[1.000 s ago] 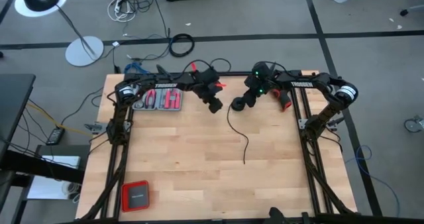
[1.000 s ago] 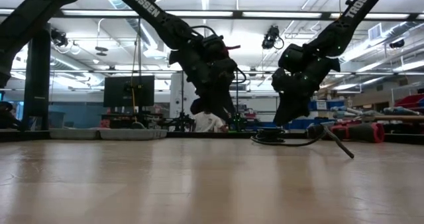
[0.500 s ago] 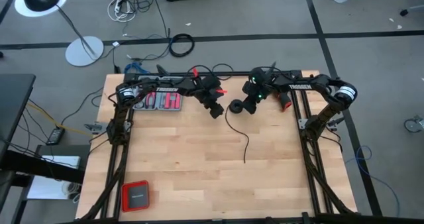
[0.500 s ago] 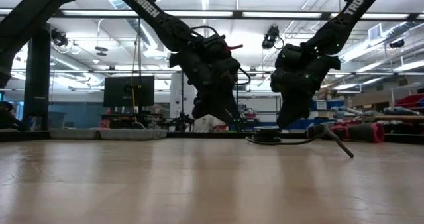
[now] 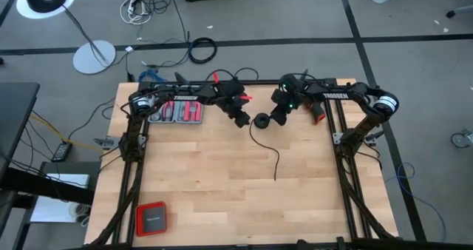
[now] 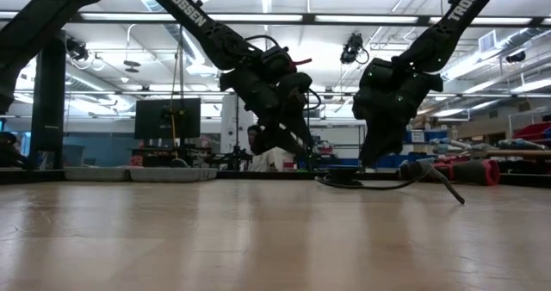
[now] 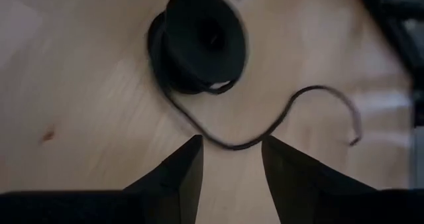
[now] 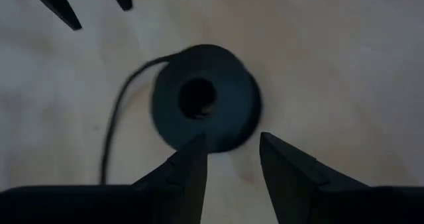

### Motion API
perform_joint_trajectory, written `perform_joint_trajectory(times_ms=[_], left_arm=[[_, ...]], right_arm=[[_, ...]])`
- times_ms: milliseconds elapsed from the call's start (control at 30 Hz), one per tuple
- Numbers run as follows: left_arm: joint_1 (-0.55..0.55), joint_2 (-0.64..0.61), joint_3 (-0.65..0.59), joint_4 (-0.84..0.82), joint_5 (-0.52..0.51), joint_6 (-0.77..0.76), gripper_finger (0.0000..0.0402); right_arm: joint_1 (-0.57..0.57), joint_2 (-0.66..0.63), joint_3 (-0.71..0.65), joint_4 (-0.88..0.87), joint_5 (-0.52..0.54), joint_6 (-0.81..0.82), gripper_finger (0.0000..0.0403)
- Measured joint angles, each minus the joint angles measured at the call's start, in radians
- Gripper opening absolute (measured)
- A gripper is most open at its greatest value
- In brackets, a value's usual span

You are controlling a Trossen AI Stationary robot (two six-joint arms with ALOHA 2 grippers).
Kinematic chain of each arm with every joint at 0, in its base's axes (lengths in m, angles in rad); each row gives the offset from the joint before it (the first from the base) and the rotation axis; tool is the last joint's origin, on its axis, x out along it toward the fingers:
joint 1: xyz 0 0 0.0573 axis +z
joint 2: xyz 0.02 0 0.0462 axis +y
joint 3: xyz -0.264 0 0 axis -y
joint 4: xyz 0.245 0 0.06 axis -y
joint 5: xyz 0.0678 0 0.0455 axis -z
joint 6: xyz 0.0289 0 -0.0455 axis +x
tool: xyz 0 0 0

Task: Coil cords
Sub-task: Coil the black wire on the spool

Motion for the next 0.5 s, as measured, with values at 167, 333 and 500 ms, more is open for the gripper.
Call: perform_joint_trajectory(times_ms=[167,333,500], left_arm=[[-0.003,0.0,0.0,0.038,0.01,-0.081,0.0157],[-0.011,0.0,0.0,0.033,-0.051,-0.127,0.0156],[-0.011,0.0,0.0,0.032,-0.064,-0.162,0.0156]], right_arm=[[0.029,0.0,0.0,0.027,-0.051,0.029,0.0138],[0.059,0.0,0.0,0.083,0.025,0.004,0.0138],[0.05,0.0,0.0,0.089,0.076,0.003,0.0137]])
